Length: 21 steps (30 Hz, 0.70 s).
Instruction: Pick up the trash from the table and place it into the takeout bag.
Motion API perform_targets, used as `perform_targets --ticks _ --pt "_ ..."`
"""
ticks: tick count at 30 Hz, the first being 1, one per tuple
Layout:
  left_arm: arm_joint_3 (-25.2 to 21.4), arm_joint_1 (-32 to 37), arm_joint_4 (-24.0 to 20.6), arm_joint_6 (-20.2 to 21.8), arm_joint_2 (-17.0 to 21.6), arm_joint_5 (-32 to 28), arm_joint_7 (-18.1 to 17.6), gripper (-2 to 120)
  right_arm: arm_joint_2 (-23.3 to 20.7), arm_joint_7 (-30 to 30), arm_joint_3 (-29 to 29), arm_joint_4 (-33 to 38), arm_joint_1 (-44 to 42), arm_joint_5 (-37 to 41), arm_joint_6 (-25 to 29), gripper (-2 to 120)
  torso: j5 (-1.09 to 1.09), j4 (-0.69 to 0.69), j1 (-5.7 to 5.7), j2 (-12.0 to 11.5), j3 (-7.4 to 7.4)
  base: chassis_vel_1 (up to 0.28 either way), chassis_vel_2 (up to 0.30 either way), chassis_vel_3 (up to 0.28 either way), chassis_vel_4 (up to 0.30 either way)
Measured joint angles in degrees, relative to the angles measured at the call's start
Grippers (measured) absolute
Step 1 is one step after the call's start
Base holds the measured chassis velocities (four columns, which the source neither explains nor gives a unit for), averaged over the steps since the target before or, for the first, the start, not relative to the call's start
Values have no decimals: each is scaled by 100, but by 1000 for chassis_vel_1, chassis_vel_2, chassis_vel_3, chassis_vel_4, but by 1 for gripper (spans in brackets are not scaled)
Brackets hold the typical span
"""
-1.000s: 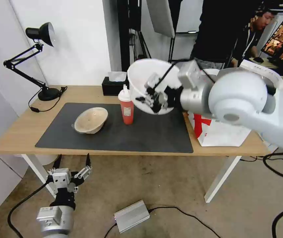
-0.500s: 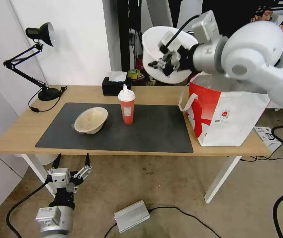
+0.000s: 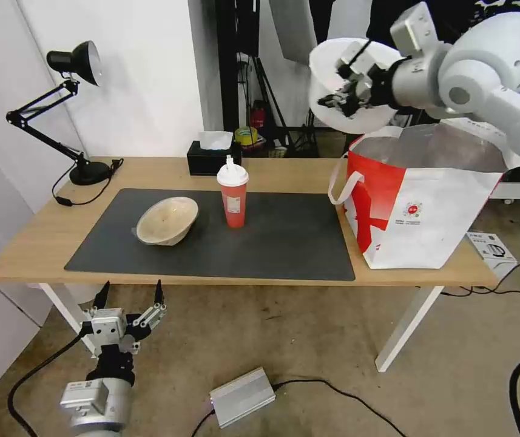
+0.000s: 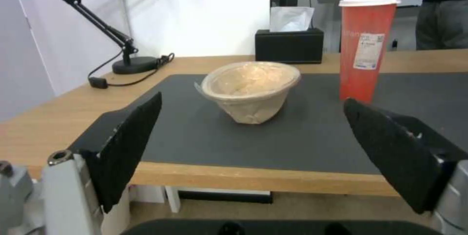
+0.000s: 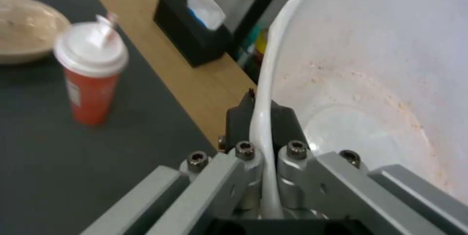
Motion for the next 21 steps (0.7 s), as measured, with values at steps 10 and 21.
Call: perform_targets --ticks 10,21 --pt "-6 -4 13 0 11 0 0 100 -254 -157 20 -128 -227 -248 2 0 0 0 0 0 0 0 0 0 0" --pt "-12 7 15 0 14 0 0 100 -636 -289 273 -258 -821 -673 7 0 0 0 0 0 0 0 0 0 0"
